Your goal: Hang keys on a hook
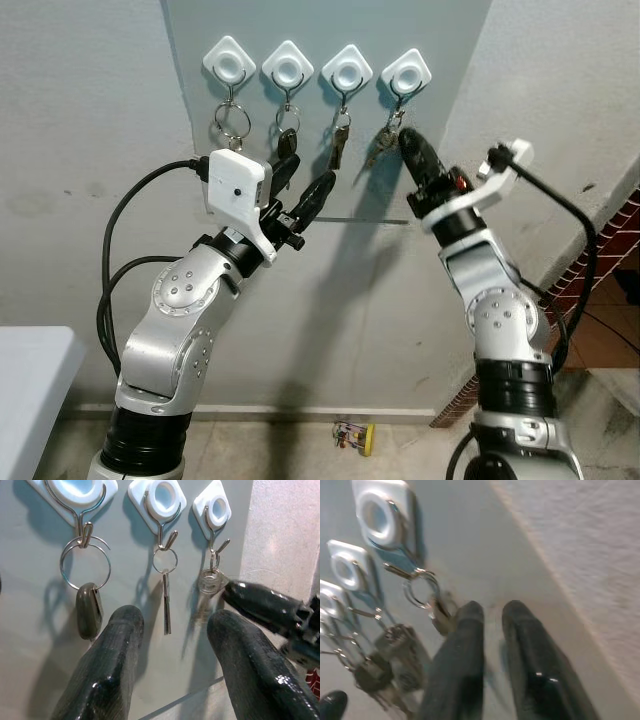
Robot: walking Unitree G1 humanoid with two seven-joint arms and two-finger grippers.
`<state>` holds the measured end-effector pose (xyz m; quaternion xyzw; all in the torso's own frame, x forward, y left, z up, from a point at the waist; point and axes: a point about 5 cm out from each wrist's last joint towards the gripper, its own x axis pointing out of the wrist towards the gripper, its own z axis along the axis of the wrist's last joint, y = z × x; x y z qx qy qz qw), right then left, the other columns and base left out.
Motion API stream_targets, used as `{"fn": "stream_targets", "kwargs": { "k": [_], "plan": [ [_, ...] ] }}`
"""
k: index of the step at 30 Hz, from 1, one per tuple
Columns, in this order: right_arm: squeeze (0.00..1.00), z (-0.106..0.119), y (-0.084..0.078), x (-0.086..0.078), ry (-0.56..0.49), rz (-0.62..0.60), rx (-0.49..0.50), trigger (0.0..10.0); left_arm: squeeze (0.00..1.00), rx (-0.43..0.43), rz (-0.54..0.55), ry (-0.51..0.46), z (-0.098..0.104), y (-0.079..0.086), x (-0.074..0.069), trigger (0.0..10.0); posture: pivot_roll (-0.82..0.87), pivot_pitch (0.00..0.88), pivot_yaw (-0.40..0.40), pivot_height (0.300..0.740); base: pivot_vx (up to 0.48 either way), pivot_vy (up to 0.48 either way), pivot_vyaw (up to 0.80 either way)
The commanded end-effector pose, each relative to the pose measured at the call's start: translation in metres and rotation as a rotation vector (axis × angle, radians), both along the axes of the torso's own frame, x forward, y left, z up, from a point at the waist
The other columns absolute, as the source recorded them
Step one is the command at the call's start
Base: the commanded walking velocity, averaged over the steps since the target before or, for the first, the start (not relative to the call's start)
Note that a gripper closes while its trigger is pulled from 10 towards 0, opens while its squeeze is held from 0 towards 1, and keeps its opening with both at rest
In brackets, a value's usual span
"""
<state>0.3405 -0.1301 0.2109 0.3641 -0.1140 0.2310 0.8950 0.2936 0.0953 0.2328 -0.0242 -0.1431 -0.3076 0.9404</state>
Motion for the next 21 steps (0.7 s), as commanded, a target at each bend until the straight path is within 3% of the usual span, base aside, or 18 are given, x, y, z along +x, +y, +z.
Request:
{"fn": "stream_targets", "kwargs": {
  "k": [1,4,11,13,18,21],
  "plan": [
    [1.00,0.001,-0.002,-0.001,-0.009,-0.016,-0.025,10.0,0.00,0.004,0.000,0.001,0.000,0.000,-0.001,10.0,-0.09,0.018,-0.039,0.740,0.000,0.000,0.00],
    [1.00,-0.006,-0.005,-0.005,-0.012,-0.035,-0.052,10.0,0.00,0.009,0.010,0.012,-0.004,0.000,-0.001,10.0,-0.09,0.016,-0.040,0.740,0.000,0.000,0.00],
    [1.00,-0.042,-0.010,-0.022,0.016,-0.099,-0.254,10.0,0.00,0.050,0.039,0.087,-0.034,0.001,-0.001,10.0,-0.09,0.000,-0.038,0.740,0.000,0.000,0.00],
    [1.00,-0.067,-0.012,-0.031,0.055,-0.102,-0.356,10.0,0.00,0.082,0.046,0.124,-0.054,0.000,-0.003,10.0,-0.10,0.000,-0.035,0.740,0.000,0.000,0.00],
    [1.00,-0.079,-0.013,-0.034,0.086,-0.098,-0.377,10.0,0.00,0.090,0.048,0.141,-0.062,-0.001,-0.004,10.0,-0.10,0.000,-0.037,0.740,0.000,0.000,0.00],
    [1.00,-0.130,-0.021,-0.047,0.229,-0.110,-0.469,10.0,0.00,0.143,0.090,0.190,-0.098,0.002,-0.005,10.0,-0.11,0.000,-0.034,0.740,0.000,0.000,0.00]
  ]
}}
